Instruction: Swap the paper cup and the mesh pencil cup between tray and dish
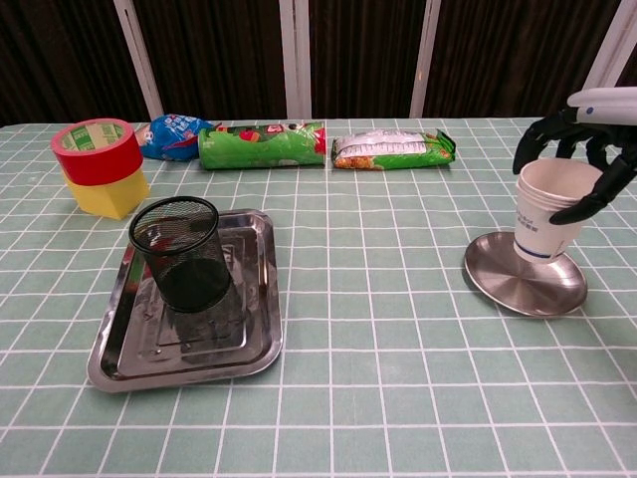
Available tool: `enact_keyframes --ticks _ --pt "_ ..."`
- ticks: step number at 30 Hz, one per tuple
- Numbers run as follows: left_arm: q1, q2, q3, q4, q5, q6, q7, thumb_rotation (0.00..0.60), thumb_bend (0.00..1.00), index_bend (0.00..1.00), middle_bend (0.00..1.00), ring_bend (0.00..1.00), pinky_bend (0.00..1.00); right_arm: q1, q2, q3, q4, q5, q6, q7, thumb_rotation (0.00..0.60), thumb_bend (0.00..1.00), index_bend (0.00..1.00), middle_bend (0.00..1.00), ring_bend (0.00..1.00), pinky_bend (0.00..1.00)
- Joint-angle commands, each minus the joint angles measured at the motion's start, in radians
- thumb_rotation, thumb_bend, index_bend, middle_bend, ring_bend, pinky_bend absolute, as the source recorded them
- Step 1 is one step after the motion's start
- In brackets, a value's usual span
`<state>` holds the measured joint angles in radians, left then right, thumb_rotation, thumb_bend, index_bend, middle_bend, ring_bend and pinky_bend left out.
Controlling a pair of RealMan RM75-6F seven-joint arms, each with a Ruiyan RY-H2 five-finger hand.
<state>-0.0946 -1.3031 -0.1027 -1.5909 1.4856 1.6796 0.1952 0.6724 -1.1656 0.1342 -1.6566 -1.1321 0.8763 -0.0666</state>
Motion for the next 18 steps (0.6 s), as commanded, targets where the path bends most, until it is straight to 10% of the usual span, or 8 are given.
enact_keyframes --ticks 1,14,18 --pt "0.0 -0.004 -0.001 0.001 0.002 -0.001 0.006 0.6 0.07 0.21 0.0 0.0 0.14 -0.018 -0.023 -0.012 0.054 -0.035 -0.002 0.046 0.6 0.21 0.37 0.34 0.5 0.61" --pt "-0.004 -0.028 -0.006 0.01 0.008 -0.015 0.035 0.6 0.07 0.23 0.0 0.0 0.14 -0.038 -0.029 -0.032 0.116 -0.135 -0.031 0.191 0.6 0.01 0.2 0.2 0.28 0.39" --pt "-0.005 -0.035 -0.009 0.015 0.009 -0.018 0.039 0.6 0.07 0.23 0.0 0.0 0.14 -0.045 -0.026 -0.032 0.112 -0.151 -0.018 0.201 0.6 0.0 0.07 0.08 0.1 0.15"
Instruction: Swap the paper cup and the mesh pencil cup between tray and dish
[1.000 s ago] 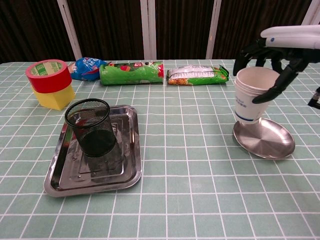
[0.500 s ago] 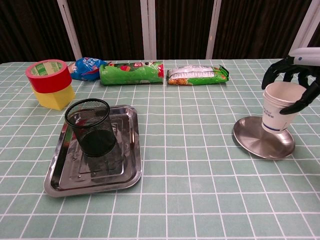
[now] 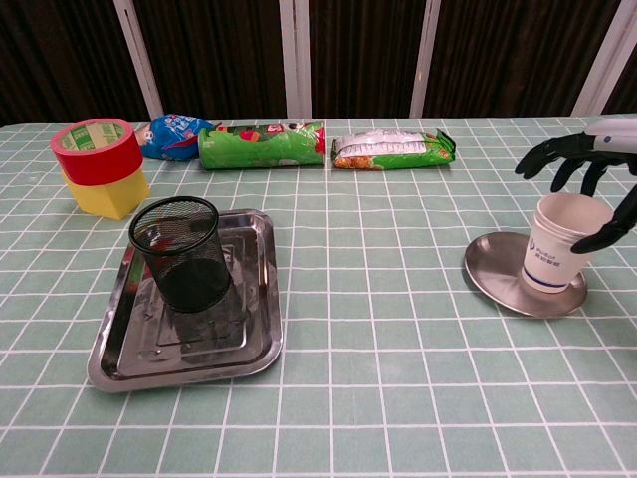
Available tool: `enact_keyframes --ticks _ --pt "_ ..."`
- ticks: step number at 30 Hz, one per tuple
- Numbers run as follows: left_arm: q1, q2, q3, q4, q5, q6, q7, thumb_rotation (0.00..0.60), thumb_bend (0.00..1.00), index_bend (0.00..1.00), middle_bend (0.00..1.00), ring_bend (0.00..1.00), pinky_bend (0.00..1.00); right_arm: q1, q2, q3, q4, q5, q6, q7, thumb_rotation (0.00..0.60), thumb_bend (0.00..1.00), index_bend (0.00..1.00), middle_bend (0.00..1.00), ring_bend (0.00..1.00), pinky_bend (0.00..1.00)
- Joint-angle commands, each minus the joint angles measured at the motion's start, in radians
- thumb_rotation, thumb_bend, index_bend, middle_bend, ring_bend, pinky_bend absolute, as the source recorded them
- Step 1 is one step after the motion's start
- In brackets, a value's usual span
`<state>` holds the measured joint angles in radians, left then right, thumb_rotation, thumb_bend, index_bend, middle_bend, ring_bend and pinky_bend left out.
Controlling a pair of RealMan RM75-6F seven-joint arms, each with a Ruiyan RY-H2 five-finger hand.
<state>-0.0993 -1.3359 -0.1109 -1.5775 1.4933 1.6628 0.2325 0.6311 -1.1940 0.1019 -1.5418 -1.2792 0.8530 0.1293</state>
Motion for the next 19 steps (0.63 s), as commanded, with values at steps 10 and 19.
enact_keyframes --ticks 10,19 --pt "-0.002 0.005 -0.007 0.01 -0.013 -0.019 0.011 0.6 0.07 0.23 0.0 0.0 0.14 -0.121 0.194 0.002 -0.167 0.072 0.209 -0.214 0.6 0.0 0.0 0.0 0.0 0.0" --pt "0.017 0.083 0.025 -0.075 -0.017 -0.055 0.001 0.6 0.07 0.22 0.0 0.0 0.14 -0.438 0.193 -0.107 -0.156 -0.079 0.65 -0.144 0.6 0.0 0.0 0.0 0.0 0.0"
